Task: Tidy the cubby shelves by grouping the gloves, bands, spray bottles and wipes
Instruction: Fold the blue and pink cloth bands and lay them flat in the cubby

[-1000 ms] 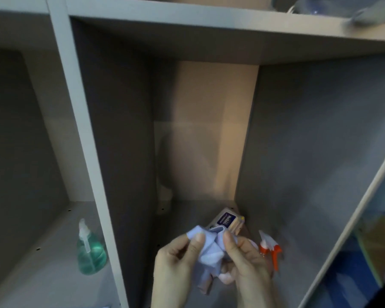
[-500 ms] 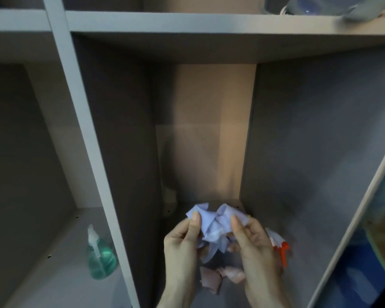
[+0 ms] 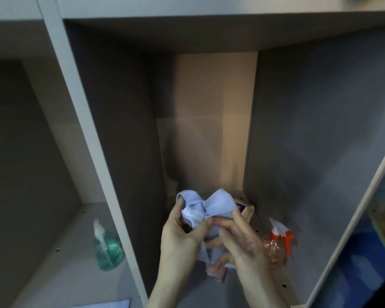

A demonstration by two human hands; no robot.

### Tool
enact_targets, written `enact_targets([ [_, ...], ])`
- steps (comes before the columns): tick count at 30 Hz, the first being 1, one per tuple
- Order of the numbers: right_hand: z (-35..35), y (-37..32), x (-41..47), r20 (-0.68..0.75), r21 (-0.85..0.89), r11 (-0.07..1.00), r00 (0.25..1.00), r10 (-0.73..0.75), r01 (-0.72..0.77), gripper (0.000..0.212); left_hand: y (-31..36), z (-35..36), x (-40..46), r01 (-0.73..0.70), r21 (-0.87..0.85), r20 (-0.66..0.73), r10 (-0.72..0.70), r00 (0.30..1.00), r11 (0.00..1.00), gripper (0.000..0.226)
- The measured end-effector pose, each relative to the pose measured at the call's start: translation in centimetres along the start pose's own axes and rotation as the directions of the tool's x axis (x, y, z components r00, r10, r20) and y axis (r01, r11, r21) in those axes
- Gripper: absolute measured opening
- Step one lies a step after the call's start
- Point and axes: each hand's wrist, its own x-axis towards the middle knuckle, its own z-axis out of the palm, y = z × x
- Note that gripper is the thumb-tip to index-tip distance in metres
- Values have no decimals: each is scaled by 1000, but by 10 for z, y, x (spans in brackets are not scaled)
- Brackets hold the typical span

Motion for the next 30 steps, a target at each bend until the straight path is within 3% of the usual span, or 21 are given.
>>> enact_targets([
  [2, -6, -3, 7, 113, 228, 949, 974, 199, -220, 47, 0, -6, -1, -69, 107, 13, 68, 998, 992, 47],
  [3, -7, -4, 9, 133, 342, 895, 958, 255, -285, 52, 1, -9, -1, -90, 116, 36, 87, 996, 989, 37],
  [4, -7, -1, 11, 67, 391, 880, 962, 265, -270, 42, 2, -13, -1, -94, 106, 80, 86, 993, 990, 30],
  [7, -11, 14, 9, -233, 305, 945, 952, 197, -121, 23, 6, -27, 1, -16, 60, 195, 4, 981, 998, 14],
  [8, -12, 14, 10, -263, 306, 946, 945, 194, -109, 25, 7, -30, 2, 23, 22, 216, -27, 976, 999, 5],
  [10, -19, 11, 11, -246, 333, 938, 951, 184, -96, 32, 8, -37, 2, 66, -30, 235, -57, 970, 997, 14],
  [13, -28, 0, 9, -204, 180, 968, 956, 211, -175, 13, 12, -38, 2, 48, -55, 224, -34, 974, 997, 14],
  [14, -28, 3, 8, -207, 95, 977, 956, 207, -191, 25, 12, -36, 1, 37, -51, 197, -26, 980, 998, 16],
  [16, -28, 9, 5, -305, -24, 995, 948, 84, -96, 38, 10, -32, 2, 6, 6, 138, -7, 990, 1000, 24],
  [17, -26, 10, 2, -366, -105, 994, 929, -51, 13, 33, 6, -30, 2, -1, 44, 125, -5, 992, 999, 30],
  [19, -18, 5, -3, -296, -345, 911, 895, -335, 227, 16, 4, -25, 1, 4, 93, 131, -16, 991, 996, 40],
  [22, -11, 10, -1, 8, -667, 633, 854, -521, 393, 43, 2, -18, -3, 17, 144, 146, -38, 989, 989, 48],
  [26, -7, 11, 2, -22, -747, 526, 775, -632, 407, 20, 3, -17, -9, -84, 286, 71, 66, 995, 954, 53],
  [28, -9, 11, 2, -57, -749, 542, 778, -626, 381, 21, 4, -20, -11, -203, 346, 46, 200, 979, 916, 56],
  [30, -11, 10, 1, -101, -712, 602, 796, -597, 362, 17, 4, -20, -13, -362, 354, 66, 363, 930, 863, 38],
])
